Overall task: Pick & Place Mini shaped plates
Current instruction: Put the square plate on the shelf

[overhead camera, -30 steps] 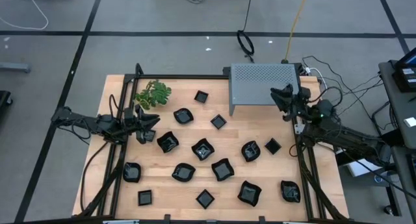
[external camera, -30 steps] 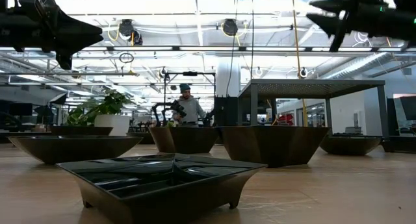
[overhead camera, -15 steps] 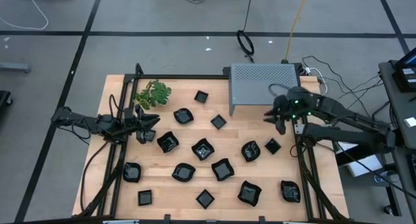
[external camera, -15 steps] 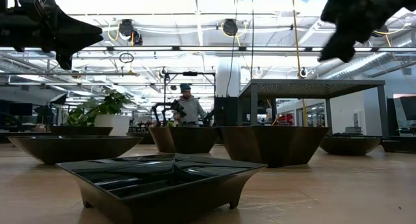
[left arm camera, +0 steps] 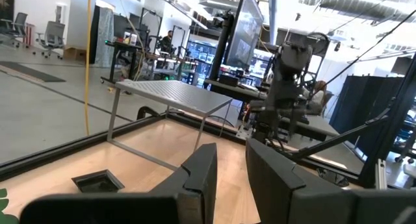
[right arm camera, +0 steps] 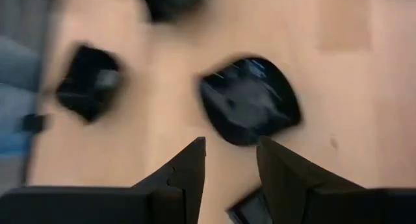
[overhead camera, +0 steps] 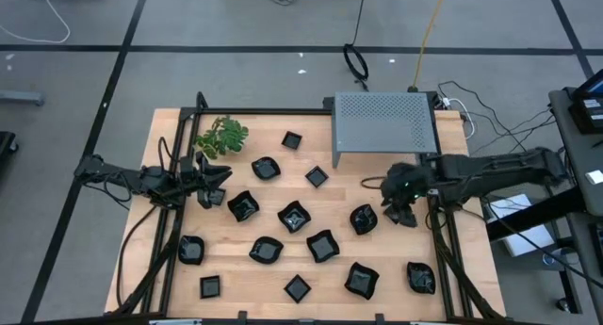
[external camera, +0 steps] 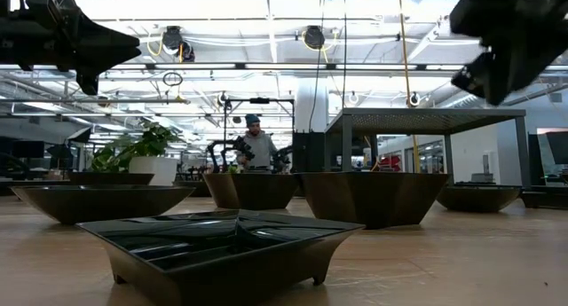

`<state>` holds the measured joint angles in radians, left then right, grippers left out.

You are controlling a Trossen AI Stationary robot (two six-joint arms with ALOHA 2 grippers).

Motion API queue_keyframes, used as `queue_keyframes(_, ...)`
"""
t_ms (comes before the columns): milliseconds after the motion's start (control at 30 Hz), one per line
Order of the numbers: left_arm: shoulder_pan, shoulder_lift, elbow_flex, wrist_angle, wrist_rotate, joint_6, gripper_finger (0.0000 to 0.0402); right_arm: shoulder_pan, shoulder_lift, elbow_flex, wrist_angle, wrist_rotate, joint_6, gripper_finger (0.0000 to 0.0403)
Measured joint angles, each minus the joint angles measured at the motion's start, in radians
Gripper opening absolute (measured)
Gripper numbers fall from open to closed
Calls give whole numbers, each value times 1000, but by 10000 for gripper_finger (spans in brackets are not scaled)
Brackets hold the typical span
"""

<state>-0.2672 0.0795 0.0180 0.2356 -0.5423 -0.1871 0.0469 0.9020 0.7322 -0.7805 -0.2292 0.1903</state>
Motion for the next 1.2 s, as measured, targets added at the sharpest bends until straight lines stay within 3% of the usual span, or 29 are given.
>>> queue_keyframes(100,0,0,0,0,0,0,86,35,75,0,-34,64,212,125)
queue_keyframes(267,0,0,0,0,0,0,86,68,138,0,1,-39,409,125)
queue_keyframes(533,0,0,0,0,0,0,86,87,172,0,6,-30,486,125)
queue_keyframes(700,0,0,0,0,0,0,86,86,210,-32,-3,50,605,125)
queue_keyframes(900,0,0,0,0,0,0,86,86,260,-110,-3,46,788,125)
queue_keyframes(1200,0,0,0,0,0,0,86,86,291,-161,31,146,761,125)
